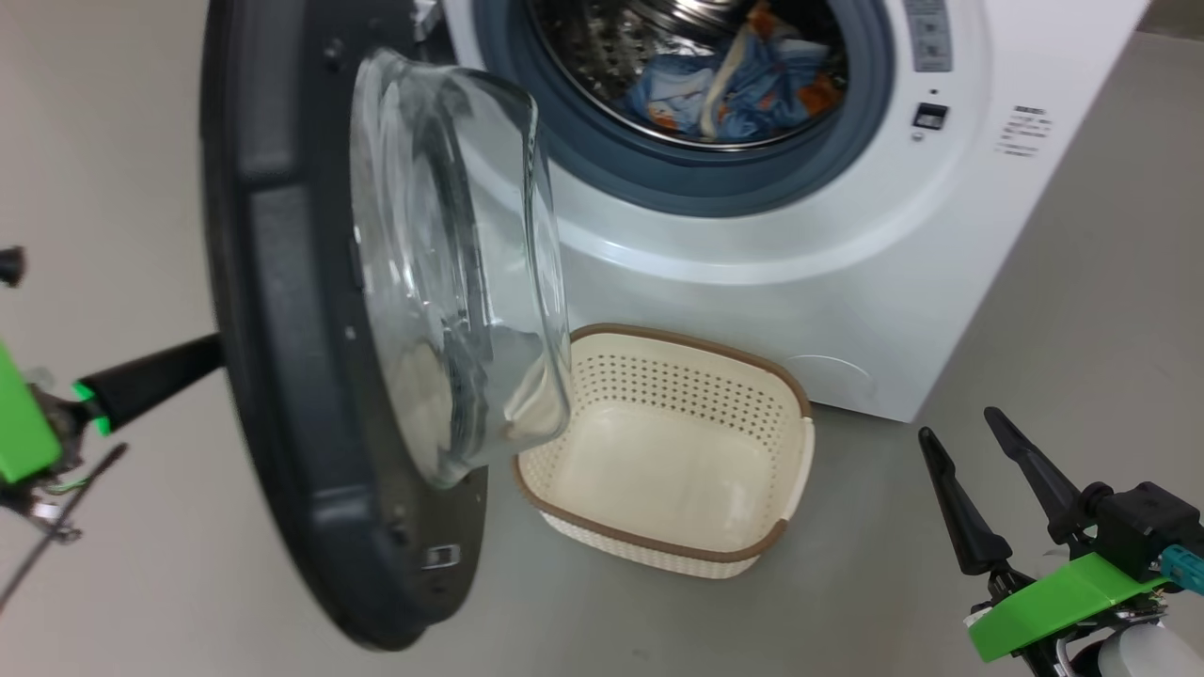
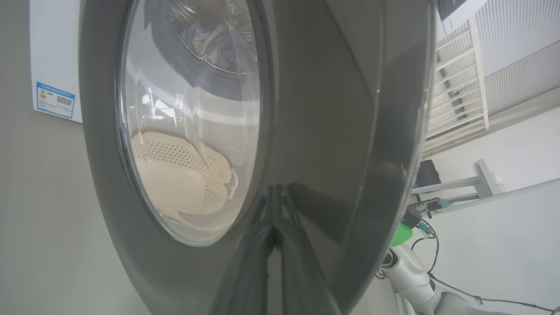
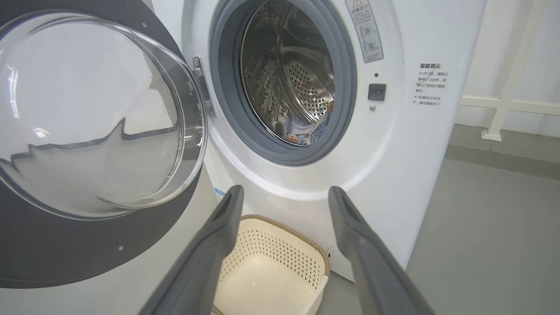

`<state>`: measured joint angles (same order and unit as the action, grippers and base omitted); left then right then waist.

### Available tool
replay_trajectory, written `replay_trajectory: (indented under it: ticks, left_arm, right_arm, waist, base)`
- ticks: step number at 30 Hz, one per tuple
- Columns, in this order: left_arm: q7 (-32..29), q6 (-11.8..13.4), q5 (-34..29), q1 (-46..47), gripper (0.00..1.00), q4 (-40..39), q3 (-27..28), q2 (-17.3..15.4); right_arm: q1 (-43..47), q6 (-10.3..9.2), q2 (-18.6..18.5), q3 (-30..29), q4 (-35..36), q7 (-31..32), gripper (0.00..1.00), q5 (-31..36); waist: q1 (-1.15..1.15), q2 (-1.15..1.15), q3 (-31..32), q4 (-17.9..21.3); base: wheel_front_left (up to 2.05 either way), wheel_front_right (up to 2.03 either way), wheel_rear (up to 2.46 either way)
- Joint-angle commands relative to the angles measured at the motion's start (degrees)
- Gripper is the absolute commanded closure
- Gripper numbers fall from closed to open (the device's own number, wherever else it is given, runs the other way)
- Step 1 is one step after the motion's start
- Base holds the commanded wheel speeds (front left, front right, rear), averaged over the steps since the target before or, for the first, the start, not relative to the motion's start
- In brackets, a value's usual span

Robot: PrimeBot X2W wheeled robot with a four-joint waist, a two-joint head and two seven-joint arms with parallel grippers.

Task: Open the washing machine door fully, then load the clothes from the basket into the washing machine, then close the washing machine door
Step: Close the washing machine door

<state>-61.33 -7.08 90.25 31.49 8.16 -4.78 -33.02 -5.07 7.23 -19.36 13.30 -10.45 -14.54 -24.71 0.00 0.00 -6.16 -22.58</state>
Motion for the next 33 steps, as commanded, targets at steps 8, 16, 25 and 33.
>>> replay_trajectory:
  ticks: [8, 16, 25, 33]
  left_arm:
    - [1.48, -0.41, -2.32, 3.42, 1.00, -5.79, -2.20, 2.43]
    - [3.79, -0.41, -3.95, 4.46, 1.00, -5.29, -4.06, 4.00]
    - [5.85, -0.41, -4.21, 3.65, 1.00, -4.46, -4.00, 3.28]
    - [11.58, -0.41, -5.19, -0.76, 0.72, -3.21, -1.63, 1.76]
  right_arm:
    - [0.31, 0.25, 0.04, -0.46, 1.70, -0.46, 0.00, 0.45]
    - [0.41, 0.25, 0.86, -1.09, 1.80, -0.46, 0.00, 0.60]
    - [1.50, 0.25, 1.18, -2.21, 1.86, -0.46, 0.00, 0.76]
    - [1.73, 0.25, 1.33, -1.65, 1.78, -0.46, 0.00, 0.87]
  waist:
    - [0.00, 0.00, -0.11, 6.49]
    - [0.00, 0.00, -0.10, 11.16]
    - [0.00, 0.00, 0.31, 11.29]
    - [0.00, 0.00, 1.19, 8.33]
  base:
    - [0.00, 0.00, 0.00]
    - [0.00, 0.00, 0.00]
    - [0.00, 0.00, 0.00]
    - [0.00, 0.00, 0.00]
